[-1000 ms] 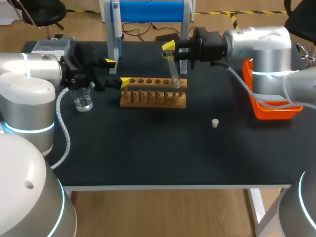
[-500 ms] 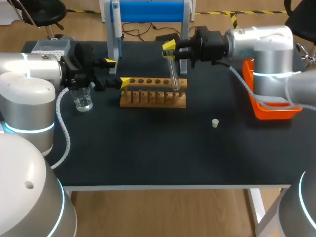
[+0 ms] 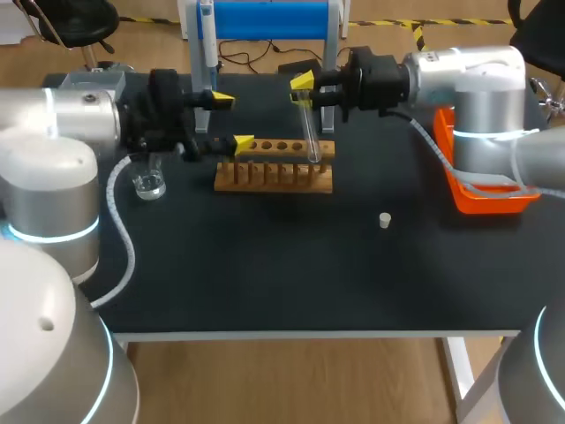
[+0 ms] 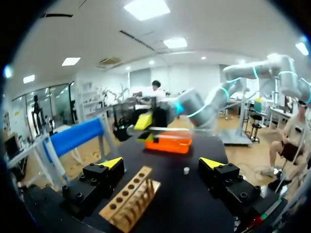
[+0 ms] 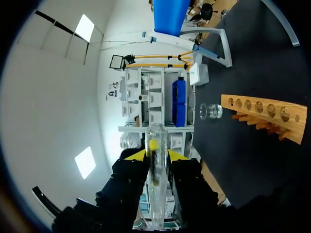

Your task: Invert the test tube, pick up the pipette, mount the tip to pipette, aspirate from beaker and dispense into the tube, eject the tip, return the pipette, and cap with the stopper.

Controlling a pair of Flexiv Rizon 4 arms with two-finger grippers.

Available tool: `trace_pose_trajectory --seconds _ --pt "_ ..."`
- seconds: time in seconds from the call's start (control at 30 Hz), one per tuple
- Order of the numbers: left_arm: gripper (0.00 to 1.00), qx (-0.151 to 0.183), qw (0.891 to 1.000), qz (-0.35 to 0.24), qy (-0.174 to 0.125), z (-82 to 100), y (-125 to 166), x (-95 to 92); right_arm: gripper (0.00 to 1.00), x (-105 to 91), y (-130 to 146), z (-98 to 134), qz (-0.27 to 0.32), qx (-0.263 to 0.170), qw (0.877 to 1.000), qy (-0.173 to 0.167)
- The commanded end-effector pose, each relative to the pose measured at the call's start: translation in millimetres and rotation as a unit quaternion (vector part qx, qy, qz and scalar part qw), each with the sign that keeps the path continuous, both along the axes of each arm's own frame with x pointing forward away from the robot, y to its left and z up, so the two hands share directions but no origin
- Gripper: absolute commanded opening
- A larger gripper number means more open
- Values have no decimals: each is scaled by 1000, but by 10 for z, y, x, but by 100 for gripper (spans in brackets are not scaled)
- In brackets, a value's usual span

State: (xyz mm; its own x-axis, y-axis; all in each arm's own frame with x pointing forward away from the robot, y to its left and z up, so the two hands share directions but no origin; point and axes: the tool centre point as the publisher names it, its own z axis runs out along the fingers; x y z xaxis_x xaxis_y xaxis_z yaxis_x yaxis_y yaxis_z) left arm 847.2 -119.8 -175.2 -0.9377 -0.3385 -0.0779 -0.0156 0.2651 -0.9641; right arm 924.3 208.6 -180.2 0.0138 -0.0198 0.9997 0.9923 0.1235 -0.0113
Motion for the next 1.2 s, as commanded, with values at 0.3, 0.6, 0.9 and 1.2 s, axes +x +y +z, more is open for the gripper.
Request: trace_pose_trajectory --seconds 0.3,0.6,0.9,1.2 --pt "100 -84 885 -348 -298 3 -70 -312 0 -6 -9 10 0 -2 1000 0" --pt "100 94 849 -307 -419 286 -99 -402 0 -6 -9 10 0 -2 1000 0" --pt "100 205 799 -194 -531 245 -362 -672 0 -6 -9 10 0 -2 1000 0" --pt "100 166 807 -169 -541 104 -359 -623 0 -6 -9 10 0 -2 1000 0"
